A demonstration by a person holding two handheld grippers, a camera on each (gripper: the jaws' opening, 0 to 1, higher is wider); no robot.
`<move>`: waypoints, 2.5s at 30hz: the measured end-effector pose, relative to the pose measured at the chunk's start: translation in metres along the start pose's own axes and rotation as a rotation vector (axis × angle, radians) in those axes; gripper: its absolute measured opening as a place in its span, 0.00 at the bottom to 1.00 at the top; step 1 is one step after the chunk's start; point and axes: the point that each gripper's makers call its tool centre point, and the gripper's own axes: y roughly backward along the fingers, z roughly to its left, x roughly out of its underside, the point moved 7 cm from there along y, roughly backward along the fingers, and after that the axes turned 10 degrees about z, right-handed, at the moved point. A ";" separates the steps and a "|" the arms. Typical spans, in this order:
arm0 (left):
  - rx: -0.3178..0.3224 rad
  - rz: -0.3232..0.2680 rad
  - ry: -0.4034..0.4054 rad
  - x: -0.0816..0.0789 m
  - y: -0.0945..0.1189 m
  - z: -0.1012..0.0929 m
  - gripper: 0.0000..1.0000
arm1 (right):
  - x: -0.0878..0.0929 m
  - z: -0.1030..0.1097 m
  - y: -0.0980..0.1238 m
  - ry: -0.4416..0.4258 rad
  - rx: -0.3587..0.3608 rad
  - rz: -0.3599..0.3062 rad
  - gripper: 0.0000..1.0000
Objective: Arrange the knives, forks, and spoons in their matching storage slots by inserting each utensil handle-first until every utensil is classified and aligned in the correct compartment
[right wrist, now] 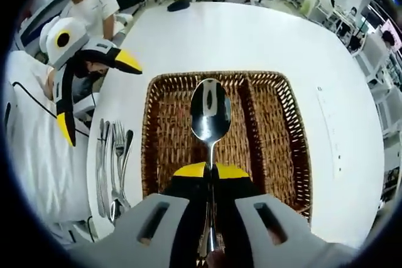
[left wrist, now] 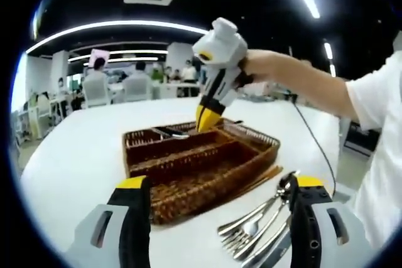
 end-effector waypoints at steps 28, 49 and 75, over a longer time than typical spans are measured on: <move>0.003 0.009 0.009 -0.006 -0.008 0.010 0.91 | -0.023 -0.062 -0.020 0.007 0.042 0.004 0.02; -0.002 0.028 0.012 -0.007 -0.012 0.016 0.91 | -0.027 -0.091 -0.046 0.016 0.053 0.047 0.02; -0.005 0.041 0.031 -0.002 -0.015 0.022 0.90 | -0.012 -0.111 -0.080 0.006 0.024 0.080 0.02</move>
